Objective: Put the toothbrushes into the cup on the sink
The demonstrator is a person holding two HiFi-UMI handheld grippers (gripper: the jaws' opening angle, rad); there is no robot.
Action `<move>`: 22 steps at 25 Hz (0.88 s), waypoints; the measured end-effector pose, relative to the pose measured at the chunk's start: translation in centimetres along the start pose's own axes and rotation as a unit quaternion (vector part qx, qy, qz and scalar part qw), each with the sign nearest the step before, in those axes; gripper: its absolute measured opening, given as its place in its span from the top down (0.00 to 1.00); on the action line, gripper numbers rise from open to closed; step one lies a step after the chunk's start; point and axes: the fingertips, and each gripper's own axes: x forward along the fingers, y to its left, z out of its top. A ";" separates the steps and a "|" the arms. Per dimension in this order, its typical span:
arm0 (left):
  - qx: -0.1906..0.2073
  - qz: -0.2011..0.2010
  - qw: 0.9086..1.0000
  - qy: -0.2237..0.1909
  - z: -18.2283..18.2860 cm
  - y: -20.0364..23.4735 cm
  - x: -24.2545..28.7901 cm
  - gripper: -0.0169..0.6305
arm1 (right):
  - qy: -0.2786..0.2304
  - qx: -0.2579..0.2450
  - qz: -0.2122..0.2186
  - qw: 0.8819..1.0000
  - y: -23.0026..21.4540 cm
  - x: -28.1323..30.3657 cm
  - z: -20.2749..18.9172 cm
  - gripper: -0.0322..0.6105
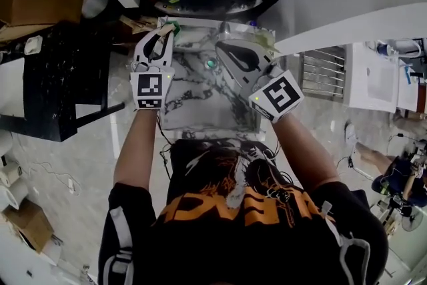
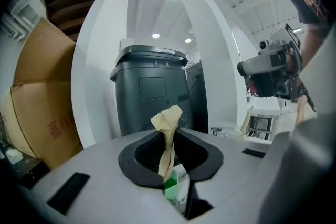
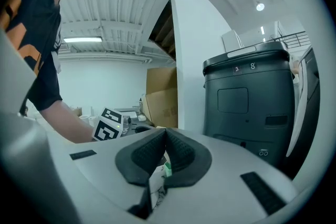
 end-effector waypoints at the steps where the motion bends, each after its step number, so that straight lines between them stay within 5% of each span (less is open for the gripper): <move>1: 0.001 -0.002 1.000 0.003 -0.4 -0.1 0.3 0.86 | 0.003 0.001 0.001 1.000 0.0 0.1 -0.2 0.93; 14: 0.018 -0.020 0.999 0.042 -4.6 -0.9 3.4 0.84 | 0.020 0.012 -0.020 1.000 -2.2 -0.6 -1.8 0.93; 22: 0.012 -0.020 0.998 0.055 -5.8 -1.2 3.6 0.66 | 0.021 0.009 -0.016 1.000 -2.3 -0.6 -2.1 0.93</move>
